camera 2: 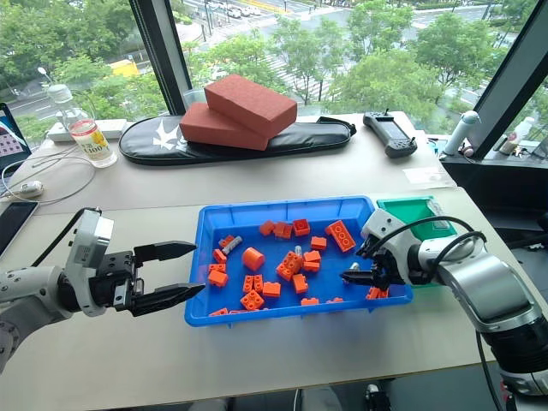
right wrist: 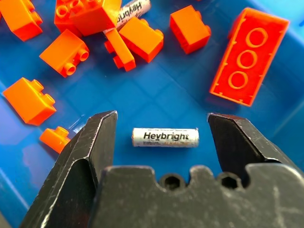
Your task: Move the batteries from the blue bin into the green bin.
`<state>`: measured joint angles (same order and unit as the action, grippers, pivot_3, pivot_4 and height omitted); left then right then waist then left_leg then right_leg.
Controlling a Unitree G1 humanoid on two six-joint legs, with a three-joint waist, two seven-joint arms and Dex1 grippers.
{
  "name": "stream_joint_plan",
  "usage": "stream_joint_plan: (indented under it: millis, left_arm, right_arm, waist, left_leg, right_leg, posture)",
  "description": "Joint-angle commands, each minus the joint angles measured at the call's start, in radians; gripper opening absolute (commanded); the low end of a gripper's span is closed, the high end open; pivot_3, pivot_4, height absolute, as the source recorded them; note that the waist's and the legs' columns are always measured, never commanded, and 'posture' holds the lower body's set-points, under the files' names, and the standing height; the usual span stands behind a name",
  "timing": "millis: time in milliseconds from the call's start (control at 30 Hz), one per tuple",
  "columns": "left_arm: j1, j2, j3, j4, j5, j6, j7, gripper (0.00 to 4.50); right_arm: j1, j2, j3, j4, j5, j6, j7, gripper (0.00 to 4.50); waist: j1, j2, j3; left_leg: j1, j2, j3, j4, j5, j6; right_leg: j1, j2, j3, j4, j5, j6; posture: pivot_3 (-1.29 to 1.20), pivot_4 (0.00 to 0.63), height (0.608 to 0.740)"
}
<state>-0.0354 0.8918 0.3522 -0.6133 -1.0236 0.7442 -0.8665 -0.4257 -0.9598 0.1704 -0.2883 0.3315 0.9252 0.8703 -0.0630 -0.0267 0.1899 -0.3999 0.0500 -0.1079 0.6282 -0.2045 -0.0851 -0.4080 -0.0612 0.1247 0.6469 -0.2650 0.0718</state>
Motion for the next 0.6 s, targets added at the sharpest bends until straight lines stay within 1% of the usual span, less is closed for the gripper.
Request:
stream_joint_plan:
  millis: [33,100,167,367,600]
  left_arm:
    - [-0.001,-0.001,0.014,-0.018,-0.017,-0.006,0.004,4.5]
    - [0.002,0.0,0.017,-0.019,-0.019,-0.005,0.006,4.5]
    - [0.004,0.001,0.019,-0.02,-0.019,-0.004,0.006,4.5]
    - [0.007,0.006,0.025,-0.021,-0.022,-0.003,0.006,4.5]
    - [0.008,0.012,0.032,-0.019,-0.027,0.0,0.004,4.5]
  right_arm:
    - [-0.014,0.001,0.004,0.009,-0.028,-0.026,0.0,3.57]
    - [-0.01,0.001,0.006,0.008,-0.032,-0.028,0.003,4.07]
    - [0.0,-0.006,0.015,0.004,-0.041,-0.034,0.009,4.47]
    - [0.012,0.007,0.026,0.006,-0.06,-0.039,0.006,4.47]
    - [0.032,-0.008,0.044,-0.005,-0.072,-0.027,0.016,4.47]
  waist:
    - [-0.001,0.0,0.0]
    - [-0.001,0.0,0.0]
    - [-0.001,0.0,0.0]
    - [0.001,0.0,0.0]
    - [0.006,0.0,0.0]
  left_leg:
    - [0.0,0.0,0.0,0.0,0.0,0.0]
    - [0.0,0.0,0.0,0.0,0.0,0.0]
    - [0.0,0.0,0.0,0.0,0.0,0.0]
    - [0.0,0.0,0.0,0.0,0.0,0.0]
    - [0.0,0.0,0.0,0.0,0.0,0.0]
  right_leg:
    - [0.0,0.0,0.0,0.0,0.0,0.0]
    - [0.0,0.0,0.0,0.0,0.0,0.0]
    - [0.0,0.0,0.0,0.0,0.0,0.0]
    - [0.0,0.0,0.0,0.0,0.0,0.0]
    - [0.0,0.0,0.0,0.0,0.0,0.0]
  posture:
    - [0.0,0.15,0.74]
    - [0.0,0.15,0.74]
    - [0.0,0.15,0.74]
    - [0.0,0.15,0.74]
    - [0.0,0.15,0.74]
